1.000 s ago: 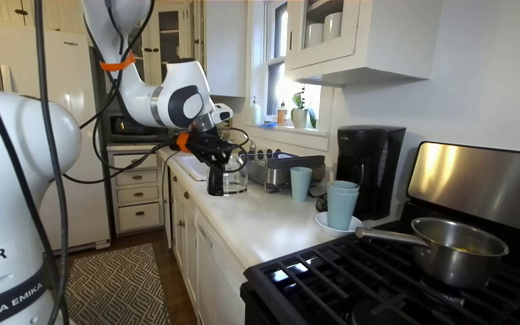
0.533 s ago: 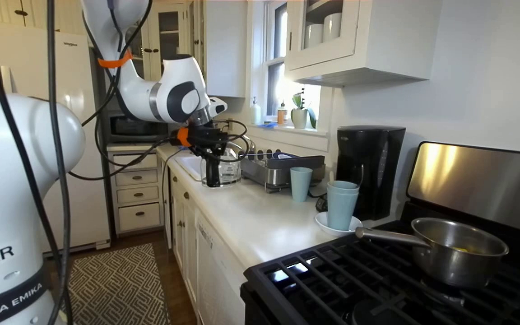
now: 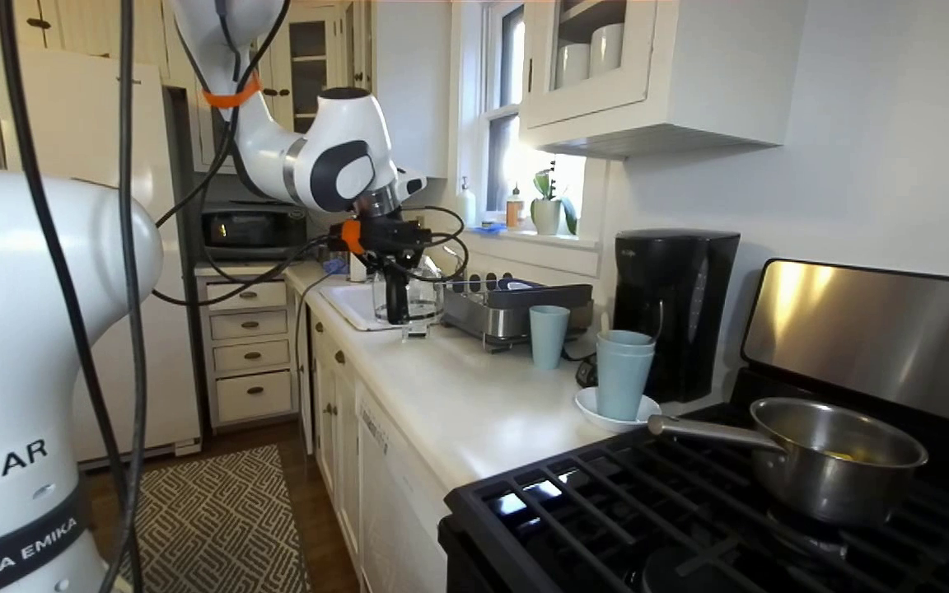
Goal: Remove the kettle from the coffee machine and then put it on the counter
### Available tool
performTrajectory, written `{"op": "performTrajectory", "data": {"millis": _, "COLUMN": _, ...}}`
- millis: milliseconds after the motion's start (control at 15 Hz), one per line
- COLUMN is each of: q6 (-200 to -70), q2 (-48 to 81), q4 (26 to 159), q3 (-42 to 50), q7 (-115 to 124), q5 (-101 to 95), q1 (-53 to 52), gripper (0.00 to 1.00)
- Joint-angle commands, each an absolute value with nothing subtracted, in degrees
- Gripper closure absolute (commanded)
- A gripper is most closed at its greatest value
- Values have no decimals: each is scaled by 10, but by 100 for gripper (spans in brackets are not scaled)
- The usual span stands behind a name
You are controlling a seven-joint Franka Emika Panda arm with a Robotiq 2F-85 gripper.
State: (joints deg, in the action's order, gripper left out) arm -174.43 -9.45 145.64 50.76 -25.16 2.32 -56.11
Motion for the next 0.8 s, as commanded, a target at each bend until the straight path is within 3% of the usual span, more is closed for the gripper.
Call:
{"op": "performTrajectory", "data": {"millis": 0, "q6": -1712, "q2": -100, "q4": 1419, "q3": 579, "q7": -319, "q5": 88, "q1": -635, "gripper": 92}}
{"op": "performTrajectory", "data": {"millis": 733, "q6": -1690, "q2": -84, "q4": 1372, "q3": 818, "q7": -440, "q5": 200, "q1": -868, "gripper": 92}}
